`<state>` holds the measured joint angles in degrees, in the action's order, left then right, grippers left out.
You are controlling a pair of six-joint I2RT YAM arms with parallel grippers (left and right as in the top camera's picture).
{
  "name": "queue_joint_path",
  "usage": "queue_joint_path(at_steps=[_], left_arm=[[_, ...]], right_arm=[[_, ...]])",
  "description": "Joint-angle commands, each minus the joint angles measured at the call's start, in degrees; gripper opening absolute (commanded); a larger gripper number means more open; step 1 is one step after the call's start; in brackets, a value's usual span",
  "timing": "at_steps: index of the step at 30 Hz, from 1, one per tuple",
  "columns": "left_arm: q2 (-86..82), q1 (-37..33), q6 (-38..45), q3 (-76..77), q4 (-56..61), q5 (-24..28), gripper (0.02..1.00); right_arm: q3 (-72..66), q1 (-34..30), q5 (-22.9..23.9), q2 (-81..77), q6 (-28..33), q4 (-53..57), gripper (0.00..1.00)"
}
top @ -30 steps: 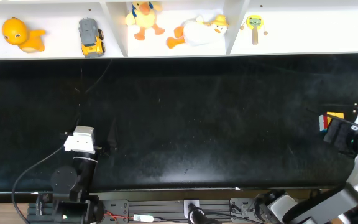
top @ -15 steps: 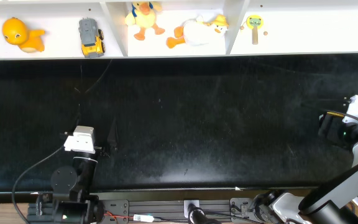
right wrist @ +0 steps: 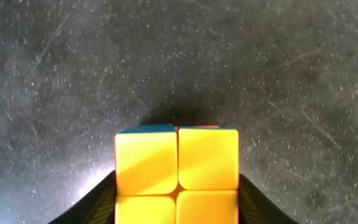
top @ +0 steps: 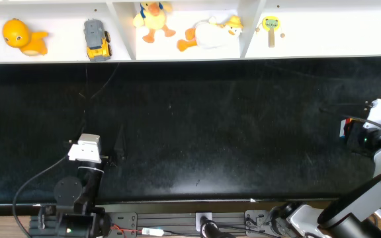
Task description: Store Toys
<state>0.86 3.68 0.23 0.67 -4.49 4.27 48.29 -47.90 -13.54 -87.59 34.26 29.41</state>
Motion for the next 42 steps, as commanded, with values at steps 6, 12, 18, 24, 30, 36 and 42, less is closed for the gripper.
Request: queue_joint_path(at_steps=[6,12,18,24,30,36,42], left_arm=[[-0.7,-0.2,0.9,-0.2,-0.1,-0.3,0.998],[-0.7,-0.2,0.9,-0.2,-0.1,-0.3,0.998],[-0.7,-0.2,0.9,-0.2,-0.1,-0.3,0.998],[-0.7,-0.2,0.9,-0.2,-0.1,-0.3,0.998],[-0.7,-0.2,0.9,-0.2,-0.1,-0.3,0.998],[-0.7,-0.2,0.9,-0.2,-0.1,-0.3,0.998],[-0.7,-0.2,0.9,-0.2,-0.1,-0.3,0.998]], right_arm=[[3.4,7.6,1.4,2.6,-5.7,3.1,0.358],[11.5,14.0,1.6,2.6,-9.9,6.6,0.347],[18.6,15.8,2.8,2.4,-16.1,6.9,0.367],[26.0,16.7,2.8,-0.6,-19.3,6.8,0.375],[34.6,19.3,3.1,-6.8,-19.3,8.2,0.369],[45.0,22.2,3.6,-15.3,-19.3,11.3,0.373],[52.0,24.5,4.6,-22.0,-19.3,13.0,0.382]])
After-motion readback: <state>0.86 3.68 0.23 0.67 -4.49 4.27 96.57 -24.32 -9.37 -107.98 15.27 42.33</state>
